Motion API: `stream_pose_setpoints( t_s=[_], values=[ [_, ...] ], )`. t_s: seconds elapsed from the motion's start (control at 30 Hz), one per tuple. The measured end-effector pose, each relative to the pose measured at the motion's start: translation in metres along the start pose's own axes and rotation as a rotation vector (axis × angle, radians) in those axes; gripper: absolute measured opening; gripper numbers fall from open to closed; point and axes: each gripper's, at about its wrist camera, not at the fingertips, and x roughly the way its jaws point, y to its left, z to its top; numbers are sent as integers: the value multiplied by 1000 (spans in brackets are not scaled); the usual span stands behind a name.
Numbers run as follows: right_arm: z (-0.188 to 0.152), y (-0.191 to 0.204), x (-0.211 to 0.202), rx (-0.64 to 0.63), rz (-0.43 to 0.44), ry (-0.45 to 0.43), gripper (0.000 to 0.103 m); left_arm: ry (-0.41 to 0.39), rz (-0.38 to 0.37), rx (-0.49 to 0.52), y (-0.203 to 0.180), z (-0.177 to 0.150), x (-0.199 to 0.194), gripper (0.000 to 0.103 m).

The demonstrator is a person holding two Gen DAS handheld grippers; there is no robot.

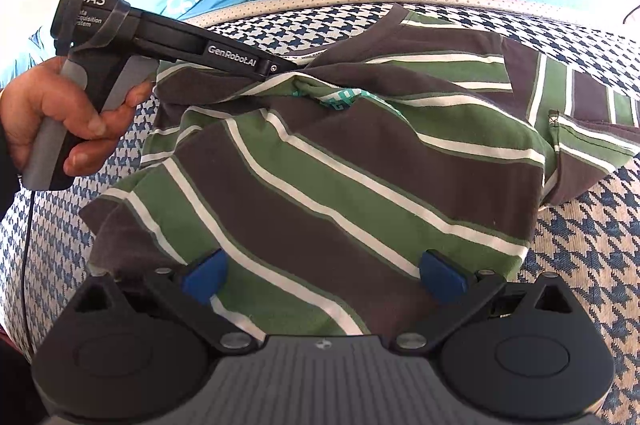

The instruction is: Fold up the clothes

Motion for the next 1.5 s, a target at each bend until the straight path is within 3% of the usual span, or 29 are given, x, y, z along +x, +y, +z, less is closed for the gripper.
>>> stream_pose_setpoints(
  t_s=[0.17,0.3,0.4,0.73,0.9,1.0,1.13,1.37,1.43,1.5],
  values=[
    [0,1,1,-6,-2,-1,103,-18,45,80,-15,-2,-4,20],
    [0,1,1,-7,-3,-1,103,-51,130,111,-23,-1,-6,11],
    [0,1,1,-8,-5,-2,103,-73,183,111,-25,2,-6,10],
    [2,-9,-2,72,34,-7,103,-177,376,63,-25,34,3,9],
    [6,-19,-8,99,5,-44,103,-204,404,-23,-19,45,11,9],
    [9,-27,-10,129,11,-58,103,-180,392,-67,-13,41,20,10],
    [15,-37,-19,142,17,-92,103,-143,363,-144,-2,34,30,18],
    [33,-57,-32,153,-18,-207,103,-204,317,-263,15,35,4,70],
    [41,-66,-35,170,-28,-252,102,-228,292,-295,20,34,-9,78],
    [48,-77,-37,190,-28,-294,96,-232,275,-329,25,31,-19,79]
  ],
)
